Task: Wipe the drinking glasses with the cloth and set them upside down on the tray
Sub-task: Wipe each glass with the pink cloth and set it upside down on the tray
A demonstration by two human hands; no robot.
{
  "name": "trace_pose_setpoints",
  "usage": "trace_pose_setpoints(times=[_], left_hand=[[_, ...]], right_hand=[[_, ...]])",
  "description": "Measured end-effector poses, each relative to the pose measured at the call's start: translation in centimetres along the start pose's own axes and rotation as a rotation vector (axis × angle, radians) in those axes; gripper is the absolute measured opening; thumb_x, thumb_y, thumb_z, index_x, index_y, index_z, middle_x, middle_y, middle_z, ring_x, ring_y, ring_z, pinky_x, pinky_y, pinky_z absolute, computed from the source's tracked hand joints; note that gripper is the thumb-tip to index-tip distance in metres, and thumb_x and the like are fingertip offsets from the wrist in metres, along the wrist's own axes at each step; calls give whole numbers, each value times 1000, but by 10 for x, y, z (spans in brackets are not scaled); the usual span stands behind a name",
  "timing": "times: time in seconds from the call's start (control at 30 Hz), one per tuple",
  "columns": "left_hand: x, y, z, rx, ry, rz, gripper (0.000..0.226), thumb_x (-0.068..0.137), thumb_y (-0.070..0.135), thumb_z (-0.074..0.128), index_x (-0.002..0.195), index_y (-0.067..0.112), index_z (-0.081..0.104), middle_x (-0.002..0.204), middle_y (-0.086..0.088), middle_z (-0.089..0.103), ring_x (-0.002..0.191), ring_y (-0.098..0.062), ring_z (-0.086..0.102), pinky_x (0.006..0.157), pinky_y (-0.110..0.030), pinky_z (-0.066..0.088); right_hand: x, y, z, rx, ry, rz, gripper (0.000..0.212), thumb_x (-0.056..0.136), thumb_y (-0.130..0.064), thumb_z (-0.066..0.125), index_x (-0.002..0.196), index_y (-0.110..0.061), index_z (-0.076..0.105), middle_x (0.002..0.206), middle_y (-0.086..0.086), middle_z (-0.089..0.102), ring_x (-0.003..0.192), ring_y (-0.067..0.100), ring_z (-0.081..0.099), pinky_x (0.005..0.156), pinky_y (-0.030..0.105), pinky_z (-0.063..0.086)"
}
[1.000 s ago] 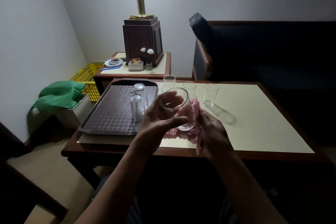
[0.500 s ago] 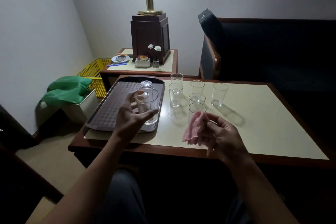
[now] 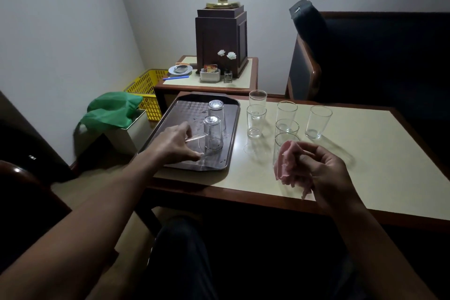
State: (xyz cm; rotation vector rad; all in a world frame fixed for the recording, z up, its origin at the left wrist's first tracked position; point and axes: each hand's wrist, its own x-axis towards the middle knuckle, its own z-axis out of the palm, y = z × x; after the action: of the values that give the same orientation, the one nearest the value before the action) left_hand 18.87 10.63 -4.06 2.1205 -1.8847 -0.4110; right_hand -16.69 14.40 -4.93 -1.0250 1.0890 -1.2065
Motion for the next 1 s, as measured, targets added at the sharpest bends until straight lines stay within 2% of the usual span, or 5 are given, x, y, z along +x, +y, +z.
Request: trace_pose_setpoints(times=[0.33, 0.47, 0.67, 0.83, 1.0], left_hand=[[27, 29, 8, 123, -15, -45, 67, 52, 49, 98, 101, 22, 61, 105, -3, 68, 102, -28, 63, 96, -50, 52], [31, 39, 23, 80, 49, -118, 85, 58, 41, 100, 121, 14, 50, 113, -8, 68, 113, -33, 62, 104, -50, 39], [33, 41, 47, 5, 156, -166, 79, 66, 32, 95, 120, 13, 41, 108, -10, 68, 115, -36, 60, 98, -46, 38], [32, 35, 55, 8, 187, -208, 92, 63, 39, 96, 133, 18, 40, 127, -11, 60, 126, -37, 52, 104, -48, 36], [10, 65, 63, -20, 596, 28, 82, 64, 48, 88, 128, 18, 47, 124, -13, 54, 114, -34, 52, 93, -47, 41]], right_hand=[[-1, 0, 1, -47, -14, -45, 20, 97, -11, 70, 117, -7, 72, 99, 24, 76, 73, 37, 71, 46, 28, 52], [1, 2, -3, -53, -9, -51, 18, 98, -12, 71, 116, -9, 73, 101, 24, 76, 77, 42, 72, 56, 37, 56], [0, -2, 4, -39, -2, -70, 17, 99, -6, 67, 115, -3, 71, 90, 23, 75, 60, 30, 67, 39, 24, 45], [4, -1, -8, -42, 41, -76, 18, 101, -8, 65, 118, -7, 72, 98, 22, 75, 70, 32, 72, 45, 28, 52], [12, -2, -24, 39, 153, -82, 21, 103, -5, 60, 121, -8, 69, 93, 17, 77, 71, 31, 73, 51, 32, 56]])
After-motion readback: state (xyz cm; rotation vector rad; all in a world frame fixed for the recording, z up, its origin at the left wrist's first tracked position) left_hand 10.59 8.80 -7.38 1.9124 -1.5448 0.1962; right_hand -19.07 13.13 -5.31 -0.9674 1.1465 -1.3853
